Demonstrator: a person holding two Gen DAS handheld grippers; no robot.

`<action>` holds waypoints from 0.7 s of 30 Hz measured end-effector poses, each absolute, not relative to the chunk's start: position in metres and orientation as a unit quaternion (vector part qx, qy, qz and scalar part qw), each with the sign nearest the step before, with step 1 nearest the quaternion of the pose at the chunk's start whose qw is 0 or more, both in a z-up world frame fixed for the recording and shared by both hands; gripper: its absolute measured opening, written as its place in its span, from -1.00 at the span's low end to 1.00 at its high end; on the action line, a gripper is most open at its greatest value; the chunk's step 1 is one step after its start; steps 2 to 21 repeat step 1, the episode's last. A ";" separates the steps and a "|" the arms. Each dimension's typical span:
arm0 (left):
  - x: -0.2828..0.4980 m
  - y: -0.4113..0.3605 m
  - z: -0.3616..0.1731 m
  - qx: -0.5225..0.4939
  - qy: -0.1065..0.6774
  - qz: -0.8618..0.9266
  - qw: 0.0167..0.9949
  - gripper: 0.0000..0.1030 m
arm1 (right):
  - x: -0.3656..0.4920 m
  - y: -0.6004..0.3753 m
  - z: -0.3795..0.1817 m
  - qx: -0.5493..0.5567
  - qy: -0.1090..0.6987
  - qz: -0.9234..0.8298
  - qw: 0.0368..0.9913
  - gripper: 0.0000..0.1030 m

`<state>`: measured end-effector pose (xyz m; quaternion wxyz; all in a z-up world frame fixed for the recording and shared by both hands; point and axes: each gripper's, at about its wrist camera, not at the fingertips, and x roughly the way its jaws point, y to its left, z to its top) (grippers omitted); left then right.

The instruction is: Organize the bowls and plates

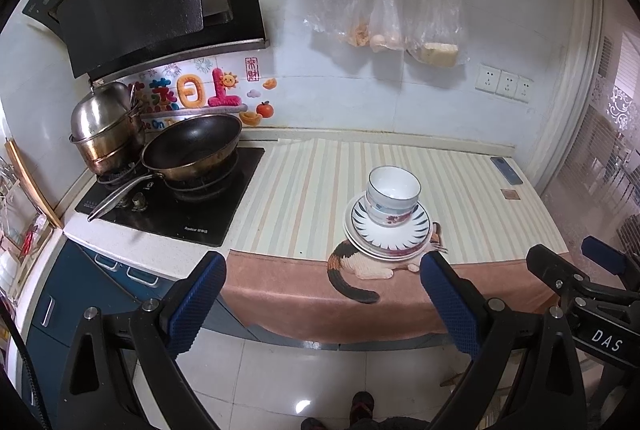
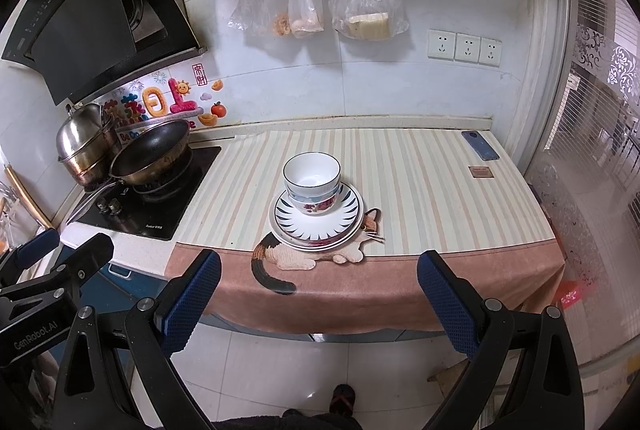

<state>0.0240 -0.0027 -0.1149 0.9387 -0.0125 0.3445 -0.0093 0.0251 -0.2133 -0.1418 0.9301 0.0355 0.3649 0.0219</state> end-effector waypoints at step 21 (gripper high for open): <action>0.025 -0.002 -0.115 -0.015 0.344 -0.011 0.939 0.93 | 0.027 -0.213 -0.142 0.035 0.365 0.023 0.930 0.95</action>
